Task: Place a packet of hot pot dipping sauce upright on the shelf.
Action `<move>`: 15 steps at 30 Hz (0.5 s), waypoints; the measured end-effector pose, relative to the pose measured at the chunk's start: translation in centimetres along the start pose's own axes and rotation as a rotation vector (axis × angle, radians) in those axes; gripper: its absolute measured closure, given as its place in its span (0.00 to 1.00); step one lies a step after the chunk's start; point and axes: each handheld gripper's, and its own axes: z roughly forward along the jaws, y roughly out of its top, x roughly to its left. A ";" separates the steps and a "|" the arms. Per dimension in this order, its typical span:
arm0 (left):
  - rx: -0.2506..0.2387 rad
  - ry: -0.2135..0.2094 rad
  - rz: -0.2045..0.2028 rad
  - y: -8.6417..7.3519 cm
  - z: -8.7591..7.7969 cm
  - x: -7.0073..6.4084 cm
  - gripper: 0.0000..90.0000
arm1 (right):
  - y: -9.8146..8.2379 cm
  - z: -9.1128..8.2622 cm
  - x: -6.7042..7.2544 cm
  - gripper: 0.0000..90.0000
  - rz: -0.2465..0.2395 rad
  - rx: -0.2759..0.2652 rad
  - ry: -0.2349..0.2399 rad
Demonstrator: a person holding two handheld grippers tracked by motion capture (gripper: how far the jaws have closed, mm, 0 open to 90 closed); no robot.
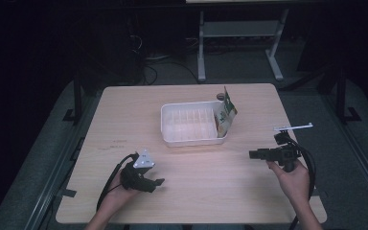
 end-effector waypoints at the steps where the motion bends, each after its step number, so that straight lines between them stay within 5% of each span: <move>1: 0.001 0.000 0.001 0.0 0.0 0.0 0.33 | -0.2 0.0 -0.1 0.56 0.001 0.000 0.001; 15: 0.006 -0.002 0.000 0.0 0.1 -0.1 0.32 | -2.6 0.7 -0.7 0.55 0.015 0.018 0.013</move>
